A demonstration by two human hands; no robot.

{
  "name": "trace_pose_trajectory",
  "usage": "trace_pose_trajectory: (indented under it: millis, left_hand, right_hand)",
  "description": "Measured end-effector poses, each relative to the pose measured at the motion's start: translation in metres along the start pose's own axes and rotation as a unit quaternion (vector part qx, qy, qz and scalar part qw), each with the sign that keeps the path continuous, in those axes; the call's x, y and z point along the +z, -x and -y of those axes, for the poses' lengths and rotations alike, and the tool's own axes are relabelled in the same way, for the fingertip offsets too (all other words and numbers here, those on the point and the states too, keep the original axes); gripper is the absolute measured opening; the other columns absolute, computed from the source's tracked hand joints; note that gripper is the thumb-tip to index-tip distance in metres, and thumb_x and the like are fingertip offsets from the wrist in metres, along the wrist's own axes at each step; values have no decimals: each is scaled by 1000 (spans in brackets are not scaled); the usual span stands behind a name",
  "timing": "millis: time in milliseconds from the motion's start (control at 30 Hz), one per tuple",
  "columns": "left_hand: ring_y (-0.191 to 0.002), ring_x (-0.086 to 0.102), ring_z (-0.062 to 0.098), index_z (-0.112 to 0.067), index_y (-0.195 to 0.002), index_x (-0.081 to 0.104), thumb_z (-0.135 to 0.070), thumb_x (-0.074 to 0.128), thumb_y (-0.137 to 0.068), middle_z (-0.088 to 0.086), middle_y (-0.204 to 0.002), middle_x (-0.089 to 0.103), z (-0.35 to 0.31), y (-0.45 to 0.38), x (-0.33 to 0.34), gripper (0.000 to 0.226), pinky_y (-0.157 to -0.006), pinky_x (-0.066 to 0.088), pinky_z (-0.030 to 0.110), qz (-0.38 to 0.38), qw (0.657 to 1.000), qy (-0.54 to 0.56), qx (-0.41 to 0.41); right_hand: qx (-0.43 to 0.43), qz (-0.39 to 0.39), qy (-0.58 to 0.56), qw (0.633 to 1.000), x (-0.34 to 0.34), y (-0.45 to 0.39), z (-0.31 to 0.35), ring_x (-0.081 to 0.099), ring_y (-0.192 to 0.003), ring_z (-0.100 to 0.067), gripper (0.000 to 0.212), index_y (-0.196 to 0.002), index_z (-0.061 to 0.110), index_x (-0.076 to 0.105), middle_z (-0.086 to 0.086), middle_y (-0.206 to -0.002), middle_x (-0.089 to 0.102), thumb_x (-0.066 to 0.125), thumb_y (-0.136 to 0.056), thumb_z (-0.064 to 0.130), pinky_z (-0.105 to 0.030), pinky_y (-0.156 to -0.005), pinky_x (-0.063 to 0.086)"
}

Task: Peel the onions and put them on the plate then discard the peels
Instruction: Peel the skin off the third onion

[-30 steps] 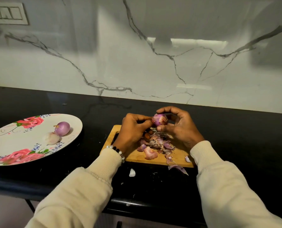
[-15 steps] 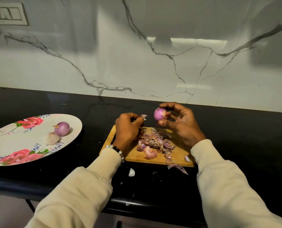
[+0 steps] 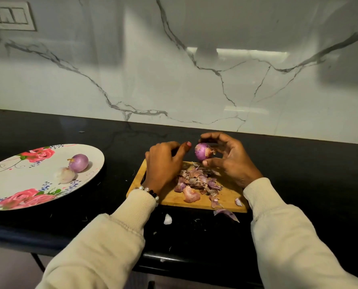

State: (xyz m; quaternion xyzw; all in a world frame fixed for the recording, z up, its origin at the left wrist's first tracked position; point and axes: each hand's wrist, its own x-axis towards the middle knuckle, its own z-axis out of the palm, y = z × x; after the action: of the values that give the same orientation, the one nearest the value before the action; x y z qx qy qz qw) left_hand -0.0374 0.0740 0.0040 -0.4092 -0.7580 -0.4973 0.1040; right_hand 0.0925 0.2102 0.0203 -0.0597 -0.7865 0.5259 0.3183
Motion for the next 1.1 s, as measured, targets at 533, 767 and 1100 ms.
trace_pose_trajectory:
  millis: [533,767,1100]
  left_hand:
    - [-119,35,18,-20,-90,79,-21,75,-81,-6,-121,60,-3,0,-1,10,-98,36,48,41,999,-5,16]
    - [-124,32,19,-19,-83,75,-22,74,-83,-2,-123,51,-7,1,-2,4,-103,32,40,-8,999,21,-42]
    - [-125,32,20,-33,-100,73,-25,75,-83,-7,-127,52,-1,-3,-2,19,-101,24,43,26,991,-84,-101]
  right_hand:
    - [26,33,64,997,4,0,-2,58,-118,-7,65,-117,24,63,3,-123,63,72,-71,-21,-20,-80,56]
    - [16,25,16,999,5,0,0,61,-118,-9,66,-119,21,62,0,-122,66,71,-70,-23,-27,-80,58]
    - [4,7,9,1000,1,-1,0,59,-122,-12,67,-121,24,60,1,-123,67,71,-73,-21,-35,-87,59]
